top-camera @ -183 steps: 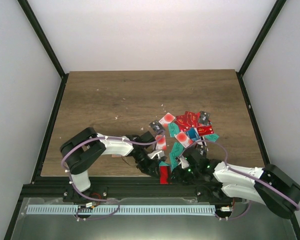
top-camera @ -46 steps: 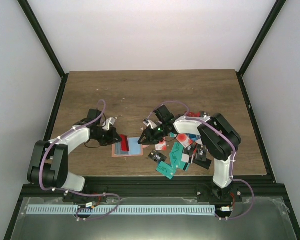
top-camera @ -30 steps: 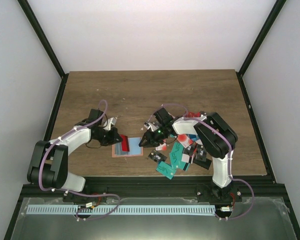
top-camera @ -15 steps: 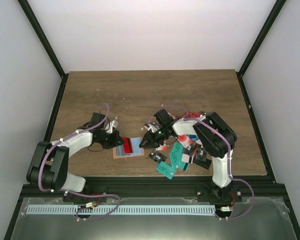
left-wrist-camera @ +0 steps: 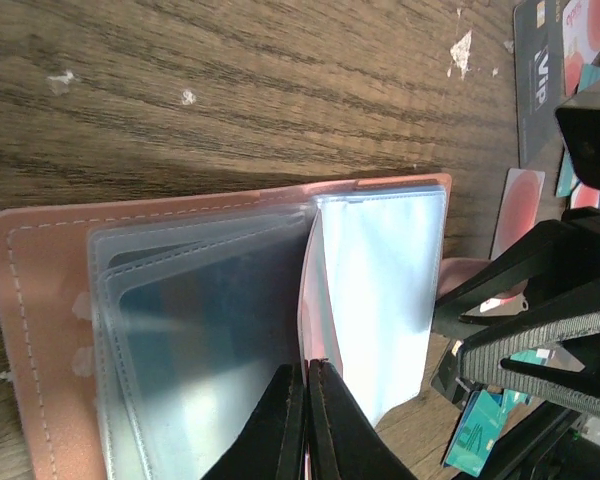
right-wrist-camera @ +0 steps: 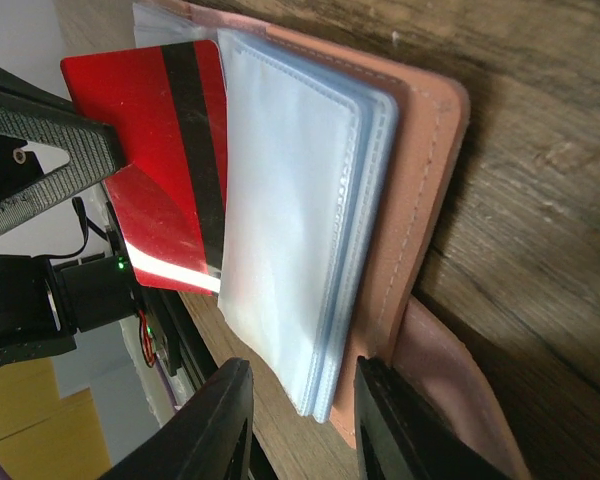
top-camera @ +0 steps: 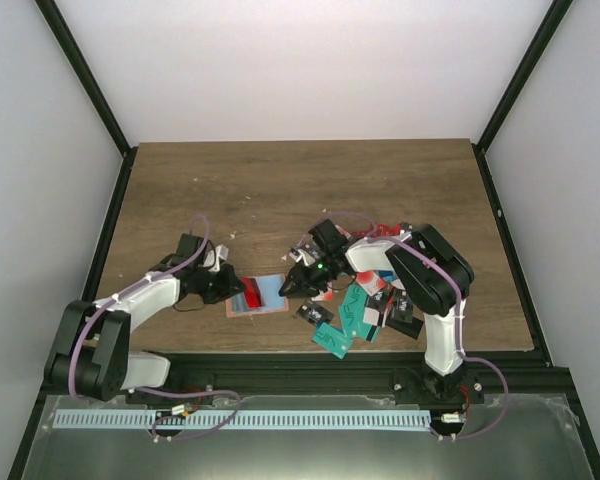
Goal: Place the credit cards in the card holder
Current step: Insert the credit card into the card holder.
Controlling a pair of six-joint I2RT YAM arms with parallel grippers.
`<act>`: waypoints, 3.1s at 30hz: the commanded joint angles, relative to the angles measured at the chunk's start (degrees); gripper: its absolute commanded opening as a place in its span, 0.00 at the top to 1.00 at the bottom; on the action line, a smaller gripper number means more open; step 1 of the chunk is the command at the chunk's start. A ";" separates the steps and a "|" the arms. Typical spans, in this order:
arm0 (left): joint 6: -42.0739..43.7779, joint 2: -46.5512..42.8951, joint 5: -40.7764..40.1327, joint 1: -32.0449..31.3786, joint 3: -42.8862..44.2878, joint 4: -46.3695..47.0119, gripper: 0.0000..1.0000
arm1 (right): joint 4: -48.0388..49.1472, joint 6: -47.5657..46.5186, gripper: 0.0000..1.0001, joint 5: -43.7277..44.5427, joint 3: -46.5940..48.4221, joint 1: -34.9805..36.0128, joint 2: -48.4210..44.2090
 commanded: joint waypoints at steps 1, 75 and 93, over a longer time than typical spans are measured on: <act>-1.94 -0.46 -0.80 -0.04 -2.39 2.74 0.96 | -1.18 0.21 0.69 0.27 -1.47 0.35 1.52; 9.18 23.10 10.11 -2.67 13.07 -1.41 0.95 | -10.04 -6.04 0.70 1.77 10.64 0.14 9.01; 12.24 18.61 1.72 -2.73 20.47 -17.80 0.67 | -11.33 -6.54 0.70 1.86 11.47 -1.76 6.77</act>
